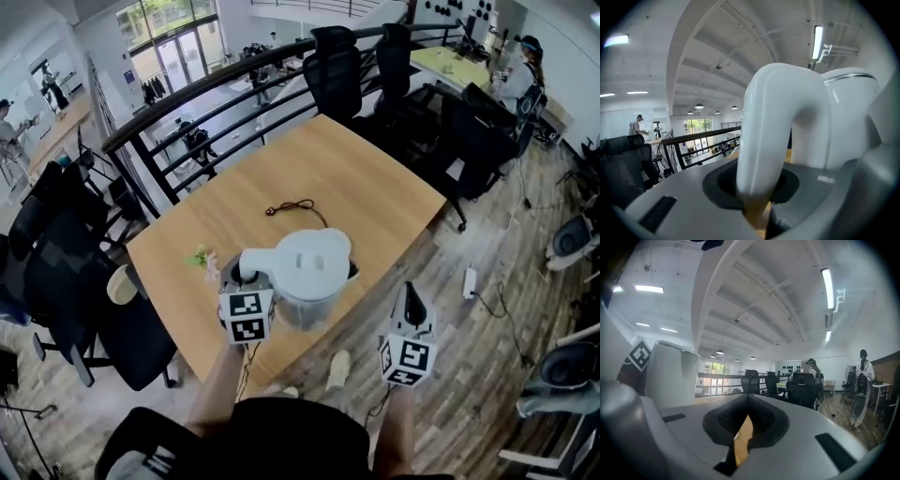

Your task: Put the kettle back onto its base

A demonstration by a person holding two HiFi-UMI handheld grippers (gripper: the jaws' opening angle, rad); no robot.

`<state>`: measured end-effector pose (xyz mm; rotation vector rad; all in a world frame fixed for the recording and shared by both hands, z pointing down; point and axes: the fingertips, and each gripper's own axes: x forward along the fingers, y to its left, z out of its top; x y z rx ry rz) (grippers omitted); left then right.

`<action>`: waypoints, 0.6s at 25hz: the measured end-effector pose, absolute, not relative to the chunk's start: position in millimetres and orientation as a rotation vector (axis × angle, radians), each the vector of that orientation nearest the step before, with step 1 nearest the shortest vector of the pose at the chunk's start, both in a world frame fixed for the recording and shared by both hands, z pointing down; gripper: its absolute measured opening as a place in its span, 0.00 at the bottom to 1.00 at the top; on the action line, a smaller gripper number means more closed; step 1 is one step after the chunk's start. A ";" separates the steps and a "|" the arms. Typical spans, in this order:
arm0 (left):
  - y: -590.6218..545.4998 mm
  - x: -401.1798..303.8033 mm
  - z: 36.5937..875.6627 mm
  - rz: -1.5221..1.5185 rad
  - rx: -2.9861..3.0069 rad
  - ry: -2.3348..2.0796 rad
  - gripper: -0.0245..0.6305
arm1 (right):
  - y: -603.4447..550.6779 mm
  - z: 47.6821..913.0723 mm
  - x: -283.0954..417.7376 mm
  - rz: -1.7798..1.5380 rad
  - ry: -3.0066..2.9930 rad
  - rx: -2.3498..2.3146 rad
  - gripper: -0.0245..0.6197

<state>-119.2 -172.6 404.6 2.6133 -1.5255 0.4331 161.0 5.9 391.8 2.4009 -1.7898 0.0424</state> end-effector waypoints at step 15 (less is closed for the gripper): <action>-237.5 -57.6 417.9 0.421 2.420 -1.753 0.16 | -105.6 406.7 254.4 0.084 -1.983 2.227 0.04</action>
